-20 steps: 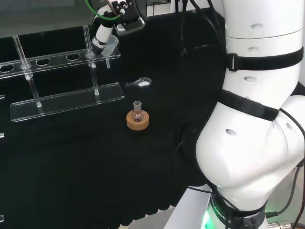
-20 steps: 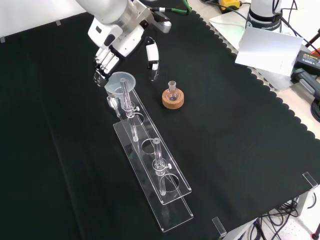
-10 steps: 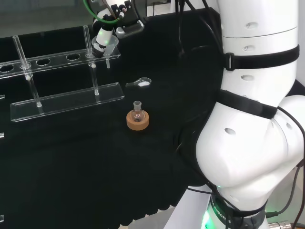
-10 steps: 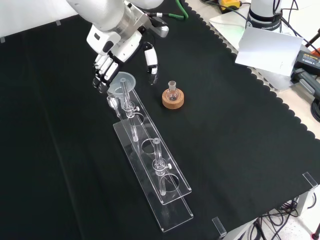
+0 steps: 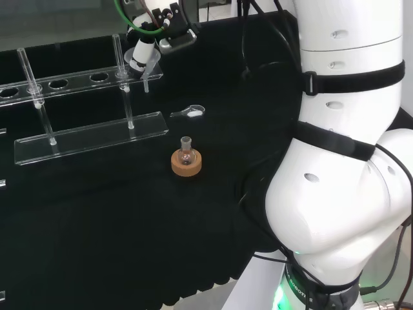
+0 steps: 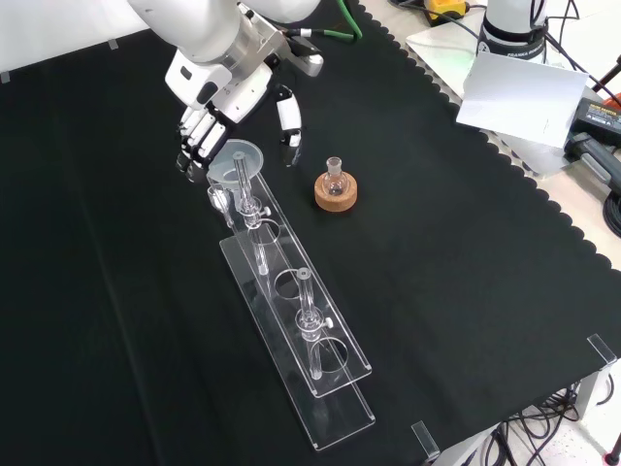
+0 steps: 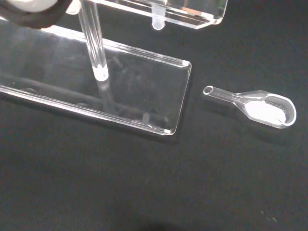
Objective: Pick up the funnel from the transparent funnel stand.
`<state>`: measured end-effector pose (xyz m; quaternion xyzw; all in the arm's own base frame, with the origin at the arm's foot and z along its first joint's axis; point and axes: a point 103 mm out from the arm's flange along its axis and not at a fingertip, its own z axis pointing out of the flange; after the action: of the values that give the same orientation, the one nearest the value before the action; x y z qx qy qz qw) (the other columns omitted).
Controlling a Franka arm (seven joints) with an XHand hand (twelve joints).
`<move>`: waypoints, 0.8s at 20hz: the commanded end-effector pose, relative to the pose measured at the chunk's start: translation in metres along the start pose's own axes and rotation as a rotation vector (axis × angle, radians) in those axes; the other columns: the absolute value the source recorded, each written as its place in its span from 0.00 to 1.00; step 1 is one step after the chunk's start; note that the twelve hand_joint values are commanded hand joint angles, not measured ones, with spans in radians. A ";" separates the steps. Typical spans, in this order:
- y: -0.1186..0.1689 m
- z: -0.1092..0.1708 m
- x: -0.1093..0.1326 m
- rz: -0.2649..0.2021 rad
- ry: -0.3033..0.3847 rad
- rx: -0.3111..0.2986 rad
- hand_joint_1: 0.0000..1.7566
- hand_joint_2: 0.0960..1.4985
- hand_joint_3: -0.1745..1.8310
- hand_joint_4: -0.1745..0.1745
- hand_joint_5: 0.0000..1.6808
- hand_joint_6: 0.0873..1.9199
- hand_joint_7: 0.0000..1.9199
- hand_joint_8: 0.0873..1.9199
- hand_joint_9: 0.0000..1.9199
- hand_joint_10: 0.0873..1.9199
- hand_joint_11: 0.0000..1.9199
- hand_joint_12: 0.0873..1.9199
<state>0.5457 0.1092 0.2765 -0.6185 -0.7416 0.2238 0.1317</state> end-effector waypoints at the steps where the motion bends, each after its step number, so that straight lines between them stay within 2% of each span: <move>1: 0.004 0.005 -0.001 -0.002 0.001 0.003 0.41 0.36 0.30 0.66 0.10 0.00 0.00 0.14 0.02 0.46 0.13 0.77; 10: 0.010 0.007 -0.003 0.010 -0.011 -0.004 0.41 0.35 0.32 0.62 0.12 0.00 0.00 0.23 0.08 0.43 0.17 0.75; 12: 0.009 0.006 -0.002 0.019 -0.031 -0.032 0.41 0.36 0.33 0.60 0.14 0.00 0.01 0.27 0.13 0.40 0.19 0.74; 16: 0.008 0.005 -0.001 0.050 -0.073 -0.061 0.42 0.37 0.34 0.48 0.27 0.00 0.13 0.33 0.27 0.32 0.24 0.70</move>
<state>0.5508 0.1070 0.2663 -0.6240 -0.7398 0.2250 0.1131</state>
